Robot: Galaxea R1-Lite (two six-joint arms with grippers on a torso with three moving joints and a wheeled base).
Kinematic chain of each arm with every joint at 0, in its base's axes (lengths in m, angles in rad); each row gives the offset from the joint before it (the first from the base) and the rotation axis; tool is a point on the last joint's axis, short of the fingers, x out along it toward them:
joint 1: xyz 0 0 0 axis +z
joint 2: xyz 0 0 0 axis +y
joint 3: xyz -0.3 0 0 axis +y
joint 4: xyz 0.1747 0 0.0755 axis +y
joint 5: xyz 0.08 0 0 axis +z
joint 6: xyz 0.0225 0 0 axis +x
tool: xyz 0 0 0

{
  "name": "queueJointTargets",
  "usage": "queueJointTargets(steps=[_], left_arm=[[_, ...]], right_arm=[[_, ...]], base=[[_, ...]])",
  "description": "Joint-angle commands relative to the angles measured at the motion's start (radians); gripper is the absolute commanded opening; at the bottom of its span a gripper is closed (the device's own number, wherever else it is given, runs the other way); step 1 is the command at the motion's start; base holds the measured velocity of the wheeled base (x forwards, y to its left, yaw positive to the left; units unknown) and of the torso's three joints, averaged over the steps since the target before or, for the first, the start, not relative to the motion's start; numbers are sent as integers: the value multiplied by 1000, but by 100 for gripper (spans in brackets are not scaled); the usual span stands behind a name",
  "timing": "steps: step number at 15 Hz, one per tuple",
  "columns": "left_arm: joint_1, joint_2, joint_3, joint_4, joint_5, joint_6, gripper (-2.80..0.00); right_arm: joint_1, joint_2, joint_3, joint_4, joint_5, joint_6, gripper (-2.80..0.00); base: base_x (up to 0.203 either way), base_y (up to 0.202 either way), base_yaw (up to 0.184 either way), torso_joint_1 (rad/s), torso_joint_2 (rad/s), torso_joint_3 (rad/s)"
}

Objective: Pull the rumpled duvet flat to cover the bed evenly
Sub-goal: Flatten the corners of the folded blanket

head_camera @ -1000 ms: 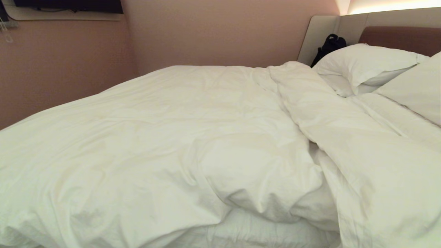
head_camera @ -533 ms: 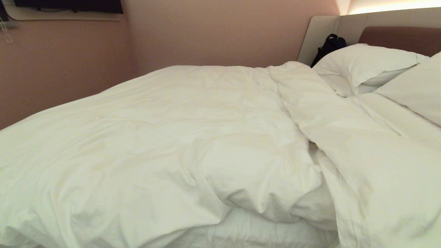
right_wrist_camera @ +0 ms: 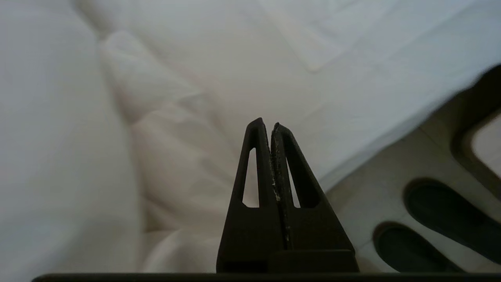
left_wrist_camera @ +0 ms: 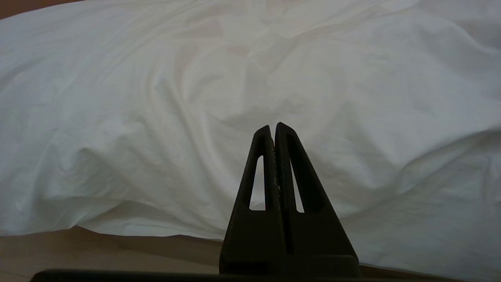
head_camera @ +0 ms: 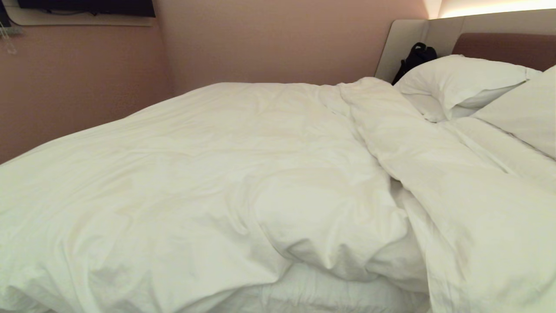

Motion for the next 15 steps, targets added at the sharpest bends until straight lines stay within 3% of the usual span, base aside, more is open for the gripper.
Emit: queueJointTargets(steps=[1, 5, 8, 11, 15], left_arm=[[0, 0, 0, -1, 1, 0, -280], [0, 0, 0, -1, 1, 0, -280], [0, 0, 0, -1, 1, 0, -280], [0, 0, 0, -1, 1, 0, -280], [0, 0, 0, -1, 1, 0, -280]], right_arm=[[-54, 18, 13, -13, 252, -167, -280], [-59, -57, 22, 1, 389, -171, -280], [-58, -124, -9, 135, 467, -173, -280], [-62, -185, -74, 285, 472, -169, -280], [-66, -287, -84, 360, 430, -170, -280]], base=[[0, 0, 0, 0, 0, 0], [0, 0, 0, 0, 0, 0], [0, 0, 0, 0, 0, 0], [0, 0, 0, 0, 0, 0], [0, 0, 0, 0, 0, 0]])
